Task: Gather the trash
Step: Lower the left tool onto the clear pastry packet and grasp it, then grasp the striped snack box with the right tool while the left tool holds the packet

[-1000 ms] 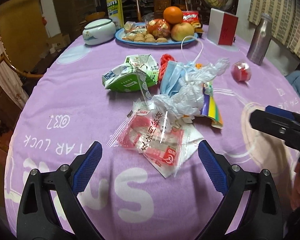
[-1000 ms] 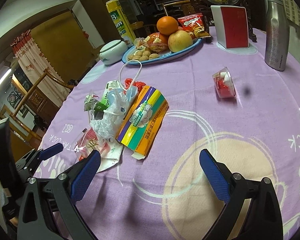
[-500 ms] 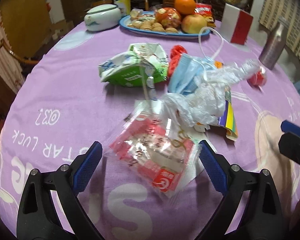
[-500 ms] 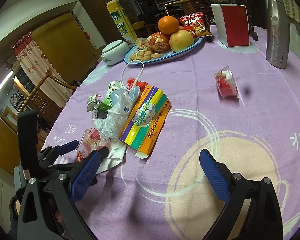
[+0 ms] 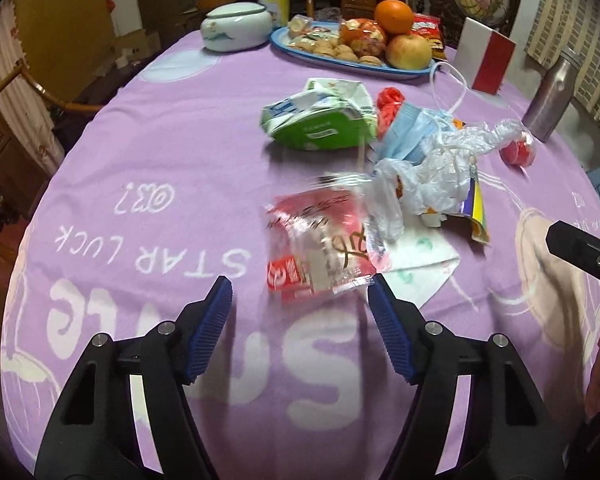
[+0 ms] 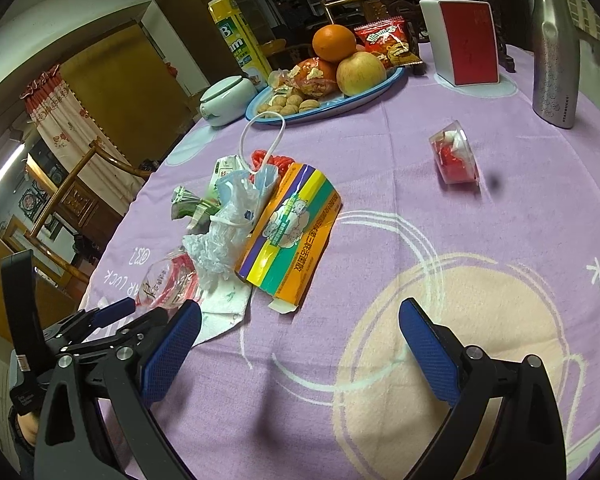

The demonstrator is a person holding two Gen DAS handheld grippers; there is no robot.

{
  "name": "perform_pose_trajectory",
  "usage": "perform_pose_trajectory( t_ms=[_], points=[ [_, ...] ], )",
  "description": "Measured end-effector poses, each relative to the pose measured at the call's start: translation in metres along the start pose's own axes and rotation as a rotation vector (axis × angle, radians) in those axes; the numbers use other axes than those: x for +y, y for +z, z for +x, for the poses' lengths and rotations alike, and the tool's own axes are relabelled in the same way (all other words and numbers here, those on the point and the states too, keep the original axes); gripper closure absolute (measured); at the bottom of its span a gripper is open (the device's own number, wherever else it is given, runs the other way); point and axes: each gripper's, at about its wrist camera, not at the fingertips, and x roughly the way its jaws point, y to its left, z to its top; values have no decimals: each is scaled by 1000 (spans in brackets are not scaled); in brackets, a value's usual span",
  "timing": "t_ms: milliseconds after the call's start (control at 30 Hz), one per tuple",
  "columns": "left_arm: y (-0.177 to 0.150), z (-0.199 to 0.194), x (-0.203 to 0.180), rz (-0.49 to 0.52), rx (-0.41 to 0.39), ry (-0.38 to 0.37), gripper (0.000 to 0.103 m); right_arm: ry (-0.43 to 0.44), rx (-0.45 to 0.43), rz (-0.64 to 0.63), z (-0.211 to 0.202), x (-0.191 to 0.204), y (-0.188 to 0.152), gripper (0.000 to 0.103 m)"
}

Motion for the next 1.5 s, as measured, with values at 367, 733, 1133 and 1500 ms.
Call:
perform_pose_trajectory(
  t_ms=[367,733,1133,1500],
  points=[
    [17,13,-7,-61,27,-41,18,0,-3,-17,0,4,-1,6],
    [21,29,-4,-72,22,-20,59,-5,-11,-29,-1,5,-1,6],
    [-27,-40,20,-63,-126,96,61,-64,-2,-65,15,8,-5,6],
    [-61,-71,49,-124,-168,67,61,-178,20,-116,35,24,9,6]
  ],
)
